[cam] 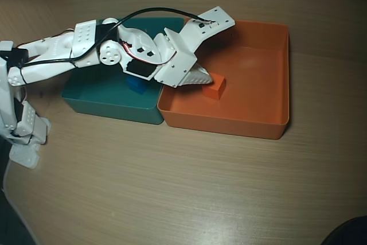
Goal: Grasp a cube and put it in the box.
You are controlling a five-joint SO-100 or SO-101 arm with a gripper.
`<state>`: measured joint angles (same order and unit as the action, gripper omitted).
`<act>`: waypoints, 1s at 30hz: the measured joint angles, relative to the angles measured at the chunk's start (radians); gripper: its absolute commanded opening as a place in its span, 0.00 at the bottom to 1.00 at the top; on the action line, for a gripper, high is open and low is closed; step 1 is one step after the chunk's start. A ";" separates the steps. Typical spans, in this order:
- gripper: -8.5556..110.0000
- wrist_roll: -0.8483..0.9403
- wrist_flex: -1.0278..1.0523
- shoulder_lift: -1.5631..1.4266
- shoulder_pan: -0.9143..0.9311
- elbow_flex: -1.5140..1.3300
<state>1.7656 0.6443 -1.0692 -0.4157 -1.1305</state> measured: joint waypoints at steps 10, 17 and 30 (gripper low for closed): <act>0.02 0.000 0.005 0.000 0.000 0.000; 0.02 0.000 0.005 -0.132 0.000 -0.118; 0.02 0.000 0.003 -0.758 0.110 -0.732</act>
<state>1.7656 0.6473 -1.8270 -0.3053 -1.8623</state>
